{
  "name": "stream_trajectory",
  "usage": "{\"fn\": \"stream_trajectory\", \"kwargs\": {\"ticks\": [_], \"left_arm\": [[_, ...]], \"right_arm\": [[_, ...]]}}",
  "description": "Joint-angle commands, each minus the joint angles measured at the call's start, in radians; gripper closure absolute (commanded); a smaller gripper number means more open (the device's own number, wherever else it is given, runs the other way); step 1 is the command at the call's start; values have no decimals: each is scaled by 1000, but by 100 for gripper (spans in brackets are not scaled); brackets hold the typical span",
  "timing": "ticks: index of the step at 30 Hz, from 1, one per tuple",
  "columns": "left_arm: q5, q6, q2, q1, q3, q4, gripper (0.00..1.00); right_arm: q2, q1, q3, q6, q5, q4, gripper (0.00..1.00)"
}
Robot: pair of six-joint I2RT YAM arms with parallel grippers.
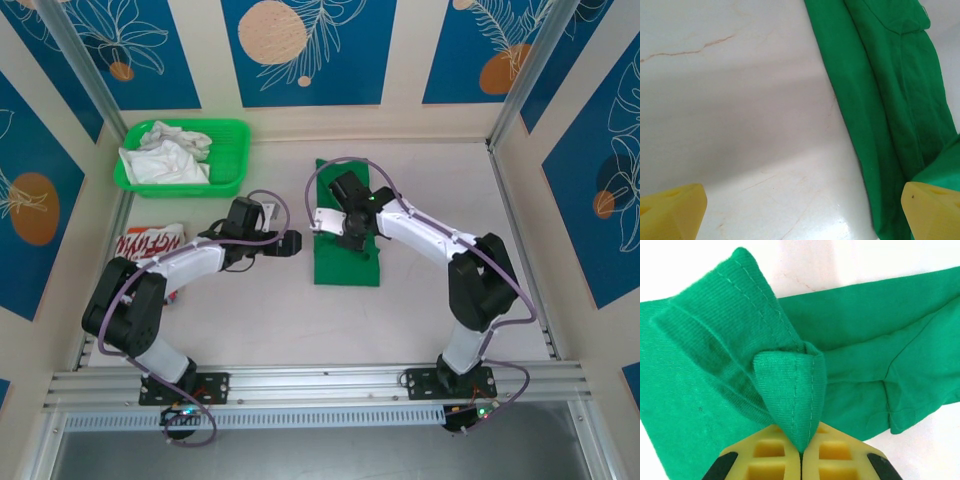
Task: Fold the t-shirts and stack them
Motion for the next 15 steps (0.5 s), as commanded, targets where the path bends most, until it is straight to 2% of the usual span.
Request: {"fn": "stream_trajectory", "kwargs": {"ticks": [1,15], "left_arm": [[0,20,13,18,-8,16,0],[23,9,32,20,2,29,0]], "right_arm": [[35,-17,35,-32,-28,30,100],[147,-80,99,-32,-34,96,100]]}}
